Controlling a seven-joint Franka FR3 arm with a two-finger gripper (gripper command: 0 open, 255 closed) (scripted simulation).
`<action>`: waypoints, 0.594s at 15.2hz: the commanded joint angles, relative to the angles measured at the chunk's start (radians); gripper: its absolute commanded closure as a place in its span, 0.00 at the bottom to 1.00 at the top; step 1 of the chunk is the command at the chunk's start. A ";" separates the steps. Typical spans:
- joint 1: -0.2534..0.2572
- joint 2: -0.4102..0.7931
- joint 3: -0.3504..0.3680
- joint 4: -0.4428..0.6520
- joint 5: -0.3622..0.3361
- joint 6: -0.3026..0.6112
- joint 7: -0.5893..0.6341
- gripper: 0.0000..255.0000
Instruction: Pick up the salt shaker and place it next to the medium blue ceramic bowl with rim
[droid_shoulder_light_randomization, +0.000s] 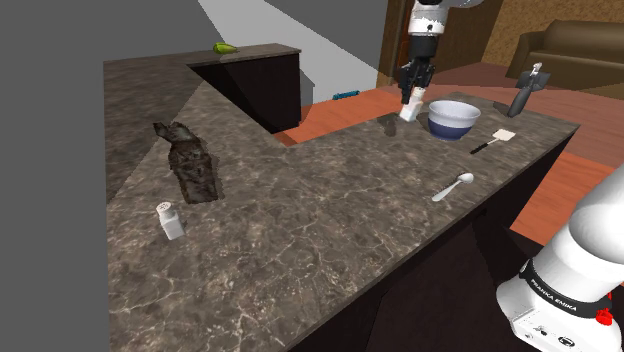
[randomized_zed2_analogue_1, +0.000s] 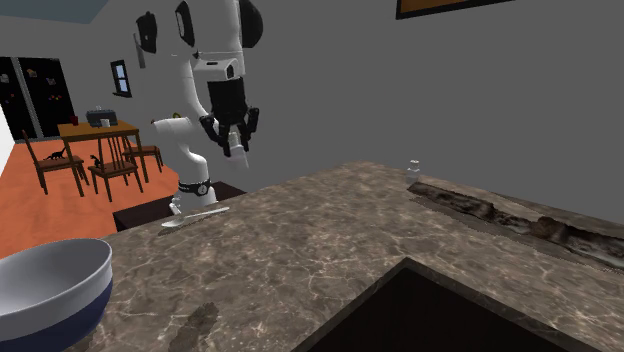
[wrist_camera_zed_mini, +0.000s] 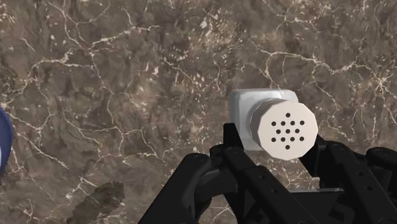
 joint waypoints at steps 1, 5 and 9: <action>-0.024 -0.022 -0.029 -0.019 -0.011 -0.007 -0.050 1.00; -0.067 -0.044 -0.083 -0.040 -0.034 -0.015 -0.141 1.00; -0.109 -0.050 -0.140 -0.042 -0.057 -0.024 -0.234 1.00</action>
